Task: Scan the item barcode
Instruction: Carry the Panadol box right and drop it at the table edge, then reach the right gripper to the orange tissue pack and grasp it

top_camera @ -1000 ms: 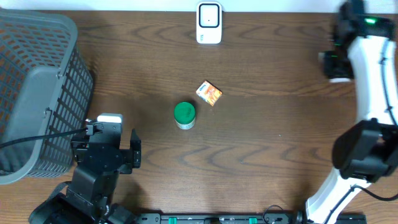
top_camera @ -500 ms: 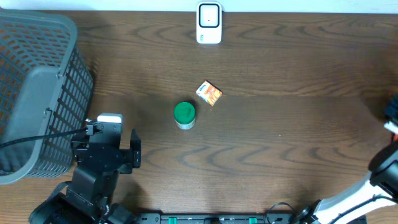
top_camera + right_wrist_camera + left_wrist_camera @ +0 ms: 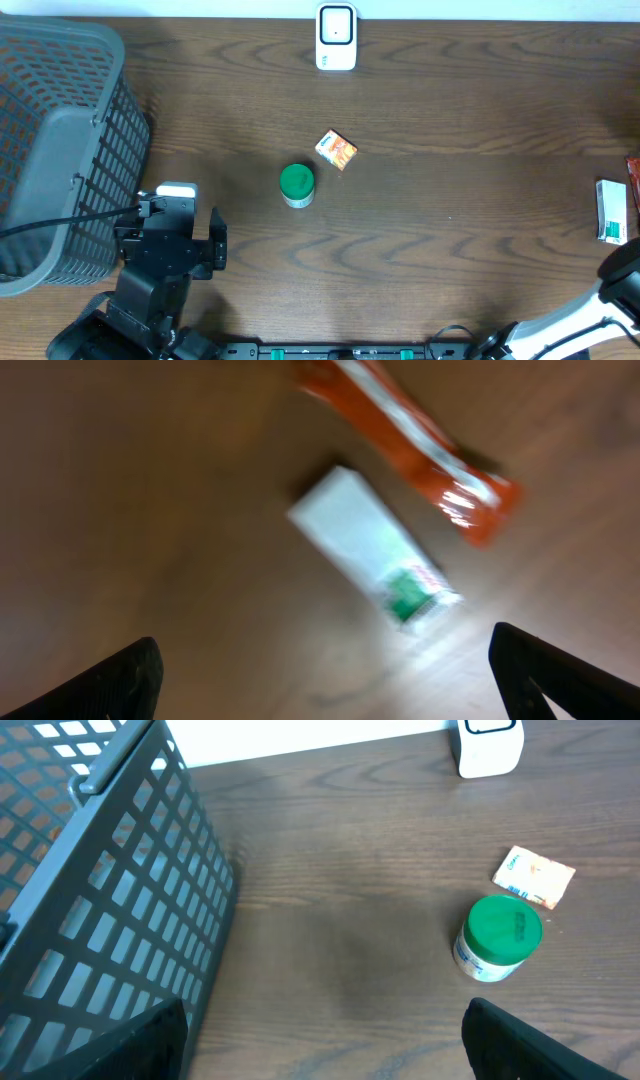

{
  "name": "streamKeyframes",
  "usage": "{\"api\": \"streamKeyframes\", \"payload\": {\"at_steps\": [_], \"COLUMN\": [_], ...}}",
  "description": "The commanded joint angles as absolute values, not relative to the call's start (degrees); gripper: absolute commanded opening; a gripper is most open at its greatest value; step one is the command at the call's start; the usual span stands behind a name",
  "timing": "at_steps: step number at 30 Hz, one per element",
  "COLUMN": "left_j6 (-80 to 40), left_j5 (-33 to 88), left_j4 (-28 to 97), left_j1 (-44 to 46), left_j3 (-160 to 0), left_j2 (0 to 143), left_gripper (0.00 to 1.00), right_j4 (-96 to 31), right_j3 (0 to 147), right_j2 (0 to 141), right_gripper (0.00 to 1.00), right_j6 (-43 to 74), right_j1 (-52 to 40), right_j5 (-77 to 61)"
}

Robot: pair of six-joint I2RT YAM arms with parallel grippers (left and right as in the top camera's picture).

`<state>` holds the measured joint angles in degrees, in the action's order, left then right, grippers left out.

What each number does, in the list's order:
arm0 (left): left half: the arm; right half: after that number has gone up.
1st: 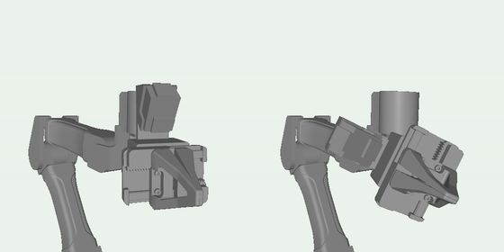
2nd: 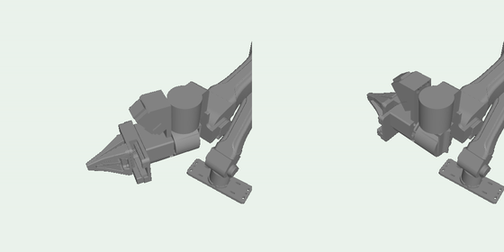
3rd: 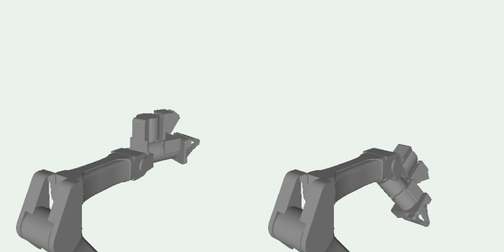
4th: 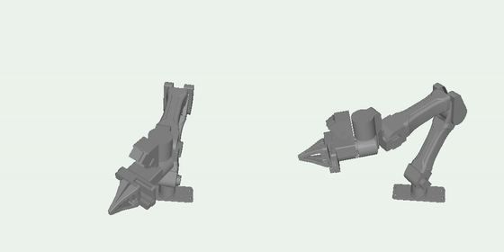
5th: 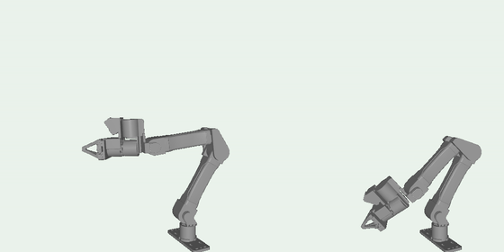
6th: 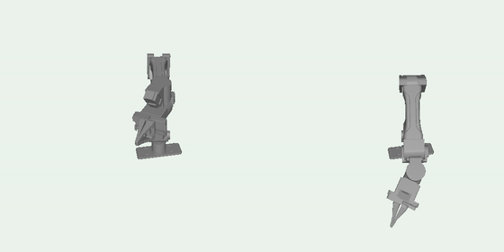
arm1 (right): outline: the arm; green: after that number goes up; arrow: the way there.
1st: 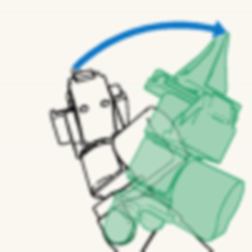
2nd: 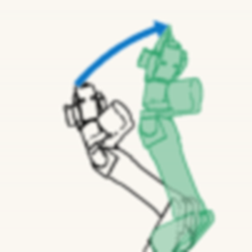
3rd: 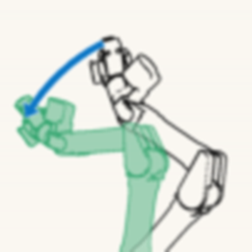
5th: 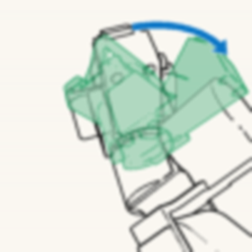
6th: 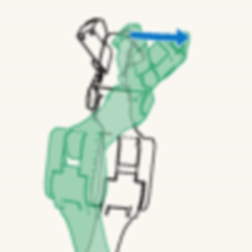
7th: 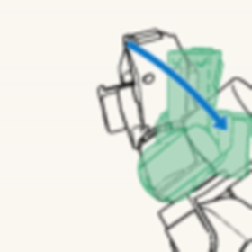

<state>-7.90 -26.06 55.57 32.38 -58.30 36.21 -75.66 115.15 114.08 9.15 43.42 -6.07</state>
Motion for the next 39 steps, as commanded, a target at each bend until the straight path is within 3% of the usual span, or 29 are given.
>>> {"api": "streamKeyframes", "payload": {"at_steps": [1,8,12,14,17,22,24,29,39], "left_j6": [-8.25,-8.25,-8.25,-8.25,-8.25,-8.25,-8.23,-8.23,-8.25], "left_j5": [-26.61,-26.61,-26.61,-26.61,-26.61,-26.61,-26.61,-26.61,-26.59], "left_j4": [55.70,55.70,55.70,55.70,55.70,55.70,55.70,55.70,55.70], "left_j1": [32.56,32.56,32.56,32.56,32.56,32.56,32.56,32.56,32.56], "left_j3": [-58.22,-58.22,-58.22,-58.22,-58.22,-58.22,-58.22,-58.22,-58.22], "left_j2": [35.97,35.97,35.97,35.97,35.97,35.97,35.97,35.97,35.97], "left_gripper": [0.88,0.88,0.88,0.88,0.88,0.88,0.88,0.88,0.88], "right_j4": [-76.60,-79.85,-79.29,-76.77,-74.59,-66.78,-65.36,-65.06,-58.61], "right_j3": [118.19,117.95,115.33,113.19,109.43,107.87,107.87,107.90,108.01], "right_j2": [108.66,106.21,106.72,106.98,107.61,110.59,112.03,117.36,127.37], "right_gripper": [0.99,0.99,0.99,0.90,0.91,0.95,0.98,0.96,0.92], "right_j6": [11.92,23.35,31.20,34.02,51.33,67.83,73.34,85.06,85.27], "right_j1": [35.53,16.47,4.71,-1.15,-10.22,-23.07,-26.35,-30.44,-30.04], "right_j5": [-12.97,-12.19,-20.21,-19.70,-12.86,-4.62,-1.89,-2.09,-6.13]}}
